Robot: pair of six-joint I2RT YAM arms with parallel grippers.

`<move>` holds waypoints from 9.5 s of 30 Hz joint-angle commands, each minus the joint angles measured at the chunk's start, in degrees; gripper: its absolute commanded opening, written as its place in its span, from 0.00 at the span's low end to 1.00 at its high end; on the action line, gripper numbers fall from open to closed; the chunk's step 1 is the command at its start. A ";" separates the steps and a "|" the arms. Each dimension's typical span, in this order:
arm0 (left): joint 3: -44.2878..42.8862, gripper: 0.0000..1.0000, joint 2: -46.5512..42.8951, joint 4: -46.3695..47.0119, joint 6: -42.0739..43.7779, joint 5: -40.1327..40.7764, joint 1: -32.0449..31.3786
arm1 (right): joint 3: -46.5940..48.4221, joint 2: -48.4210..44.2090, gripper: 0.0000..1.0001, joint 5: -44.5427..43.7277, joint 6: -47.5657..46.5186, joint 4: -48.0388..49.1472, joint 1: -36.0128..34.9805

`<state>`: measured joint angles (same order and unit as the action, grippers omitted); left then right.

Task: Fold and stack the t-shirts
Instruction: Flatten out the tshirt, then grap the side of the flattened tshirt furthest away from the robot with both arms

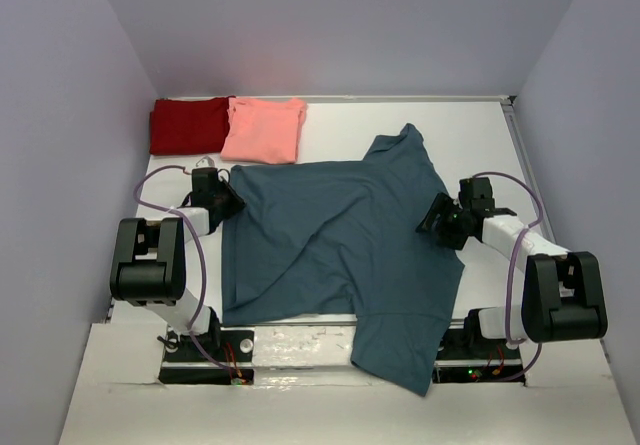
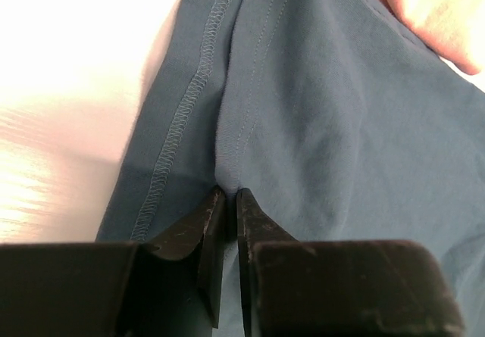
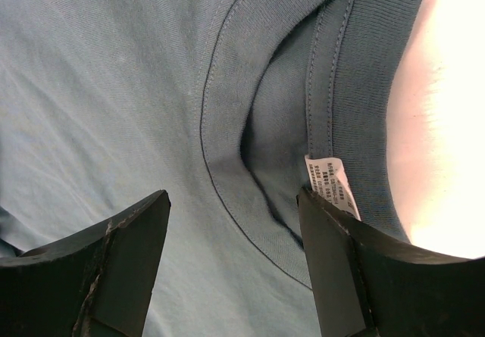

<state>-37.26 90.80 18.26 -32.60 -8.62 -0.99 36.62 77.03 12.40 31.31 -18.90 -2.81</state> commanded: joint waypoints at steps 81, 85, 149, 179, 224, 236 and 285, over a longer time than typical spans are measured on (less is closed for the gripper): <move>-6.78 0.66 0.26 1.51 -0.45 1.68 3.98 | 20.15 9.45 0.62 -19.17 -4.41 -16.87 -0.18; -2.40 0.66 -4.05 3.80 -1.59 0.89 3.02 | 21.91 6.56 0.61 -18.82 -5.03 -17.23 -0.18; -28.57 0.67 -8.45 -20.17 -10.37 15.66 -6.83 | 97.91 50.84 0.68 2.27 -9.60 -33.21 -5.72; -30.33 0.67 11.57 -15.90 -12.40 -8.33 7.06 | 81.95 39.60 0.71 2.71 -9.69 -36.04 -5.19; -36.75 0.43 25.30 -15.98 -12.84 -12.65 7.23 | 79.66 38.63 0.72 2.01 -8.19 -35.86 -5.19; -36.49 0.14 25.39 -15.45 -13.63 -12.03 7.23 | 79.92 38.89 0.72 1.57 -8.19 -36.04 -5.19; -32.53 0.00 9.92 -28.55 -6.60 -13.09 7.23 | 99.61 67.37 0.66 -1.68 -6.09 -24.09 -4.66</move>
<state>-71.46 104.81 -8.80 -40.66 -20.67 6.11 134.91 143.68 10.94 25.17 -46.76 -7.84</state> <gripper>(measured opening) 0.014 0.657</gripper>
